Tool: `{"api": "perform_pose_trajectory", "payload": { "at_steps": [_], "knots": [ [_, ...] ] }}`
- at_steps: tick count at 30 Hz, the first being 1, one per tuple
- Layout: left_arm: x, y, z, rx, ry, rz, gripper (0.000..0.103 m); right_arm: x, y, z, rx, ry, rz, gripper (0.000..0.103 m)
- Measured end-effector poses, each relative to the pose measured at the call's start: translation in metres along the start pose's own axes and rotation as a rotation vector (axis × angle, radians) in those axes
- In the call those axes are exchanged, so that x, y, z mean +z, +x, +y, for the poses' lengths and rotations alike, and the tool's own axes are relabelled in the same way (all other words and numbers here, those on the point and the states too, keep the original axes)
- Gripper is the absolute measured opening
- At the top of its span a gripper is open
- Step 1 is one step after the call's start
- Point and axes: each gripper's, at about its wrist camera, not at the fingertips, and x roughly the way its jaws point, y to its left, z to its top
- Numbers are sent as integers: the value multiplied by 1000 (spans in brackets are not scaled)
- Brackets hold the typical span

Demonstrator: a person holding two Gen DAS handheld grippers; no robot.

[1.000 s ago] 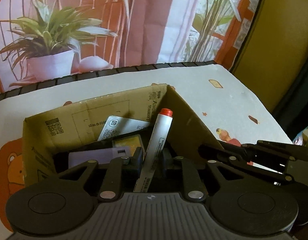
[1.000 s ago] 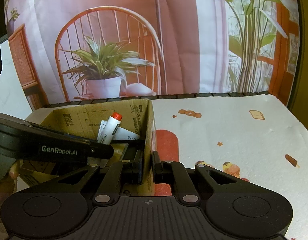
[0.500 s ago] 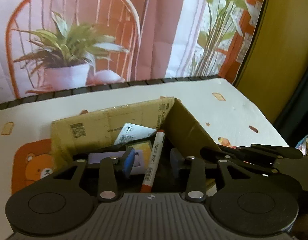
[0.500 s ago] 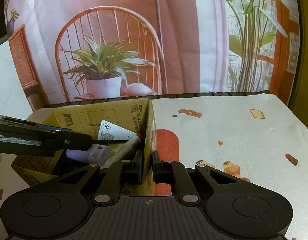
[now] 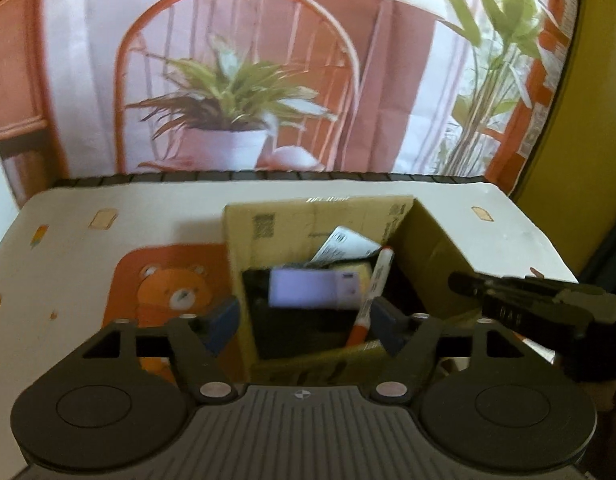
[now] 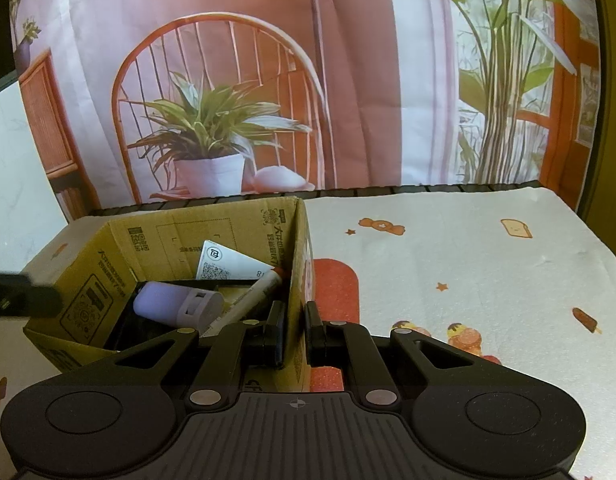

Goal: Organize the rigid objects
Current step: 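Move the left gripper back down to the clear plastic case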

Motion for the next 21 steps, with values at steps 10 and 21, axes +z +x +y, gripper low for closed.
{"api": "perform_pose_trajectory", "payload": {
  "at_steps": [10,21],
  "knots": [
    [-30,-8,5,3,-66,75,90,4,1,0,14,-14,22,10],
    [-45,0,-28,-40,-18,107,96,11,5,-4,53,-47,75,12]
  ]
}}
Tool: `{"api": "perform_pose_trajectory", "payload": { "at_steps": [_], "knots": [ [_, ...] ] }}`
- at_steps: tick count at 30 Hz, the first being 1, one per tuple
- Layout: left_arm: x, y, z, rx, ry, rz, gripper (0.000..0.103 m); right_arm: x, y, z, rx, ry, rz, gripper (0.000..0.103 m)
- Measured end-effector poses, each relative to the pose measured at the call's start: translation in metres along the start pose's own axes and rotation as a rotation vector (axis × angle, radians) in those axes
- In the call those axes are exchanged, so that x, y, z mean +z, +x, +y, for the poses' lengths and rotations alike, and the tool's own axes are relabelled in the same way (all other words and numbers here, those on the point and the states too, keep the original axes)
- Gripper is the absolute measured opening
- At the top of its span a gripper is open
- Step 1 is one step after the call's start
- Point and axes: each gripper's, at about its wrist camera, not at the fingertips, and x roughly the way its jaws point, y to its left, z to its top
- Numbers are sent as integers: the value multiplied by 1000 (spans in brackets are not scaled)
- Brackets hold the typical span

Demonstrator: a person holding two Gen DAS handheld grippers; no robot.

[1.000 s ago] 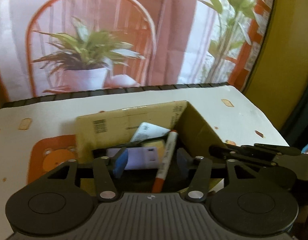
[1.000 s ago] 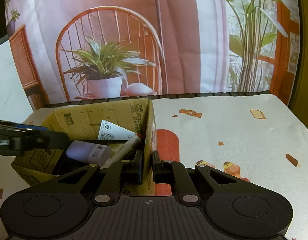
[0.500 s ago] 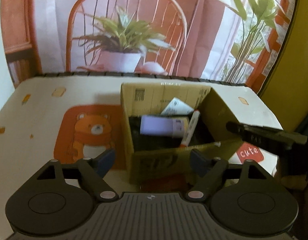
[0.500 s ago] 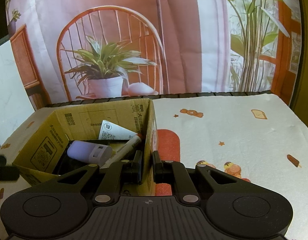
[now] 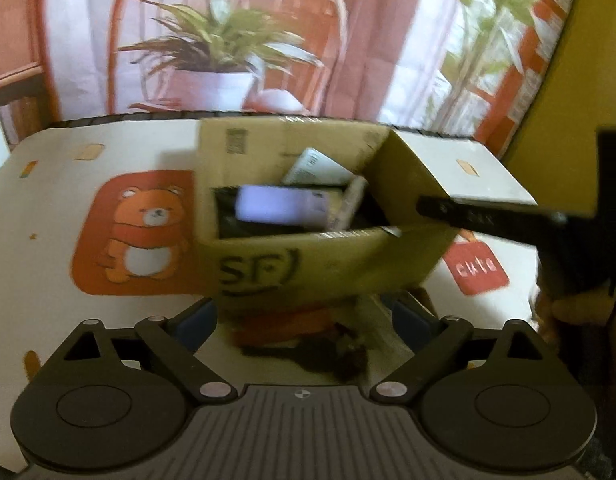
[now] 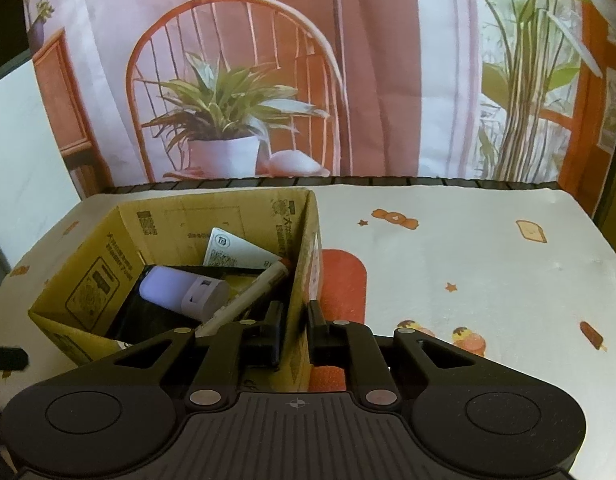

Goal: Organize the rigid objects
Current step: 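Move the left gripper back down to the clear plastic case, then close the left gripper on the clear plastic case with blue label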

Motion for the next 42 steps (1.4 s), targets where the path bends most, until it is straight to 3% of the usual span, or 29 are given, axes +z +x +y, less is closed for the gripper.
{"api": "perform_pose_trajectory", "payload": {
  "at_steps": [10,20,24,42],
  "knots": [
    [-9,13,-38,-25,132,26,96,6,2,-2,20,-30,34,13],
    [-10,35,-60,-51,177,82,96,5,1,-4,27,-16,34,13],
    [-11,46,-65,-66,187,116,88,4,1,-4,29,-15,34,13],
    [-8,71,-68,-98,187,171,74,4,1,-5,35,-9,33,14]
  ]
}}
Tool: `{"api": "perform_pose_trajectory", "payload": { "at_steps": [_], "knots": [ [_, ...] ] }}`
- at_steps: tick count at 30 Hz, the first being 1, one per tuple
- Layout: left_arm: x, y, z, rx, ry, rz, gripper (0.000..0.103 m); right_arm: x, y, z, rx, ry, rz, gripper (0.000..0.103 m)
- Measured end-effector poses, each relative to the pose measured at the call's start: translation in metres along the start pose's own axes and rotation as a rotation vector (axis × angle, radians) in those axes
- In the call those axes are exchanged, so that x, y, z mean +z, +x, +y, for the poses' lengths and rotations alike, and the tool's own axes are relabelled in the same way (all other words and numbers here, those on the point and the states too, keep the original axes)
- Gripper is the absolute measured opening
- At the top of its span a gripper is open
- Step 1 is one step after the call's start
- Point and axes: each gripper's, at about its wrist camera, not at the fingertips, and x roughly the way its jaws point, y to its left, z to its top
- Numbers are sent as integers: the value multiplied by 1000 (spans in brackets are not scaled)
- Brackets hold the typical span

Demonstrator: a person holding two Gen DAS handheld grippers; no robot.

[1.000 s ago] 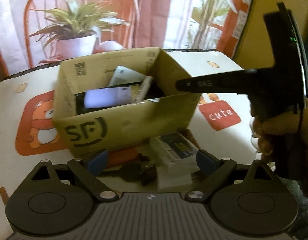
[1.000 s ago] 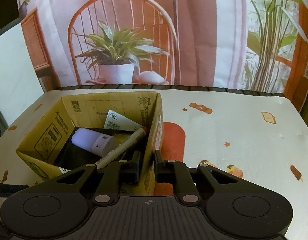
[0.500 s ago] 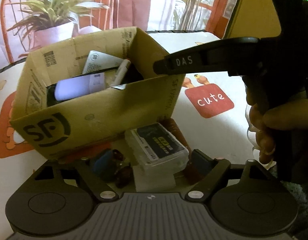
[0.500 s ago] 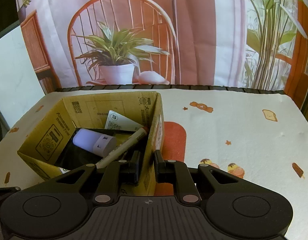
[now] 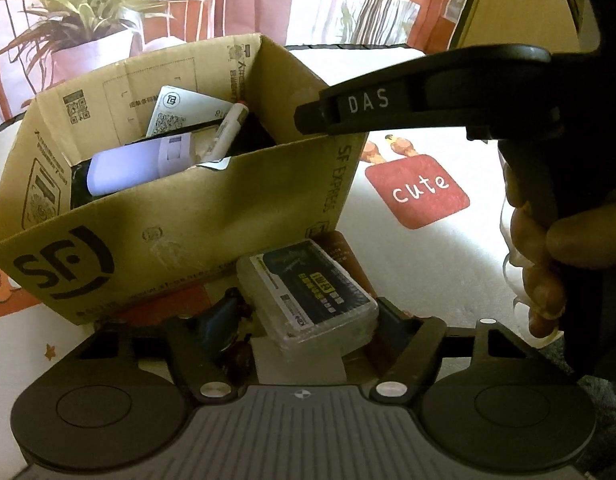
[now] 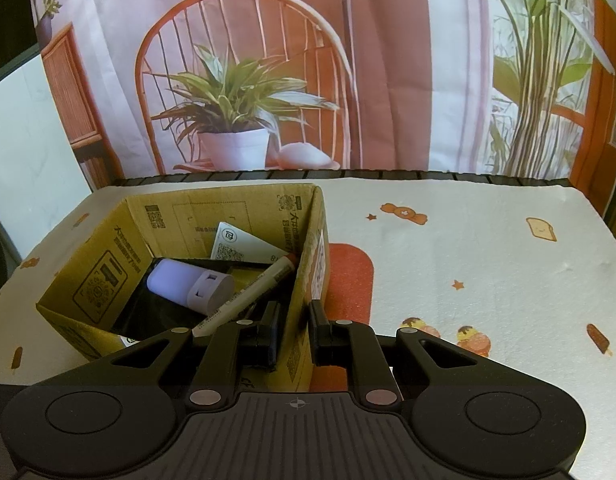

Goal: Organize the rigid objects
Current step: 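Close the left gripper on the clear plastic case with blue label, then lift the clear plastic case with the left gripper over the box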

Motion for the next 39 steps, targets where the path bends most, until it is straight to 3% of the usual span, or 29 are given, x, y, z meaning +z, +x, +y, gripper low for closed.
{"api": "perform_pose_trajectory", "payload": {
  "at_steps": [2,3,4,15,28,39],
  "knots": [
    [-1,-4,2,-10,-8,-11,71,0,0,0,1,0,0,14],
    [-1,-6,3,-18,-10,-15,63,0,0,0,1,1,0,14],
    [-2,-9,4,-42,-9,-15,63,0,0,0,1,1,0,14],
    [-9,-44,36,-39,-71,-62,62,0,0,0,1,2,-1,14],
    [-20,-84,59,15,-110,-122,62,-1,0,0,0,3,-1,14],
    [-37,-108,83,113,-174,-155,62,-1,-1,0,-3,10,-4,14]
  ]
}}
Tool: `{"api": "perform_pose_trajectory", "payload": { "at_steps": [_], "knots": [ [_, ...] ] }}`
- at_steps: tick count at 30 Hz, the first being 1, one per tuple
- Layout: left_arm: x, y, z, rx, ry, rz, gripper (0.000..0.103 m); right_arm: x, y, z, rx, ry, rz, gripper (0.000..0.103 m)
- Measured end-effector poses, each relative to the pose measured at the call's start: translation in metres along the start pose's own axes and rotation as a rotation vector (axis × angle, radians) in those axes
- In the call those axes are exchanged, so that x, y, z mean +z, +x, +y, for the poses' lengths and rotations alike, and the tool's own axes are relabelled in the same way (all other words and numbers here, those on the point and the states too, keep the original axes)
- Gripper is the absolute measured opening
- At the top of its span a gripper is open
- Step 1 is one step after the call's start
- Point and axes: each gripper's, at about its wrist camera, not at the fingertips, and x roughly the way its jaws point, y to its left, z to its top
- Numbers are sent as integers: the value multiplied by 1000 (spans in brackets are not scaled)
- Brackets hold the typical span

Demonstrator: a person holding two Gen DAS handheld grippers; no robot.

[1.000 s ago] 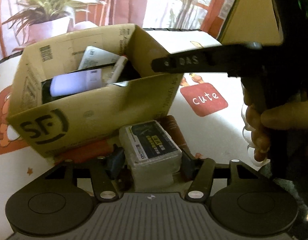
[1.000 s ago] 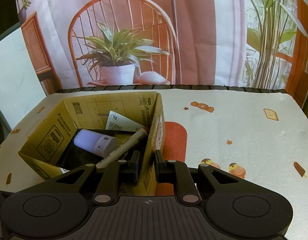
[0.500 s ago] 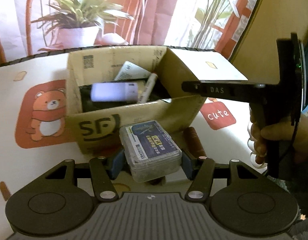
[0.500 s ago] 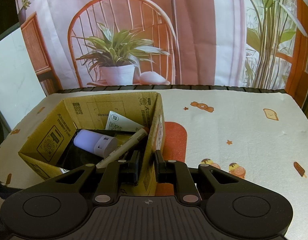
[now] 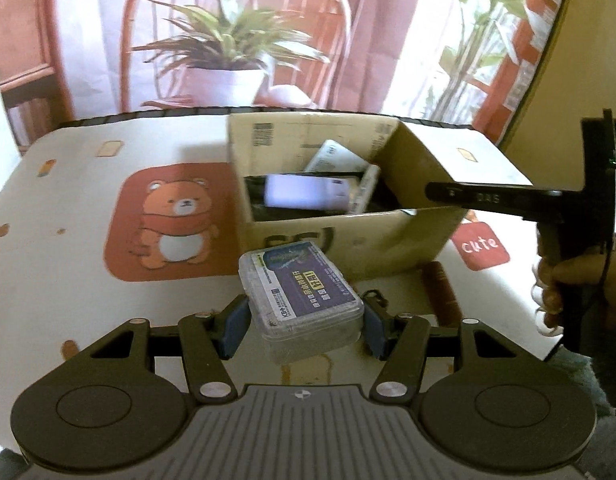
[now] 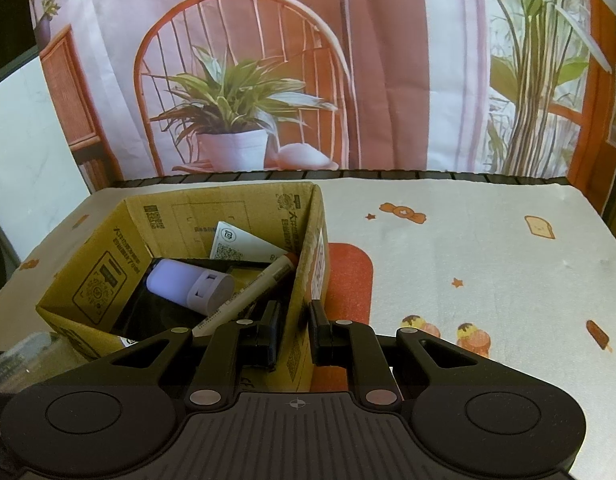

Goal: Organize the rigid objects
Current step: 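Lift the clear plastic case with the left gripper over the box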

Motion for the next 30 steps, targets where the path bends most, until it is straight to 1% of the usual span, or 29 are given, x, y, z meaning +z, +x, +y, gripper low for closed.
{"api": "perform_pose_trajectory", "payload": {
  "at_steps": [5,10,18,26,30],
  "knots": [
    [-1,-8,9,13,-28,-20,62,-1,-1,0,-2,1,-2,14],
    [0,-16,14,46,-33,-50,62,-1,-1,0,-2,3,-2,14],
    [6,-28,16,62,-37,-95,62,-3,-2,-1,-3,25,-16,14],
    [15,-34,17,60,-34,-126,62,-4,-3,1,-13,25,-25,13],
    [24,-31,13,44,-25,-141,62,-5,-3,0,-12,26,-26,13]
  ]
}}
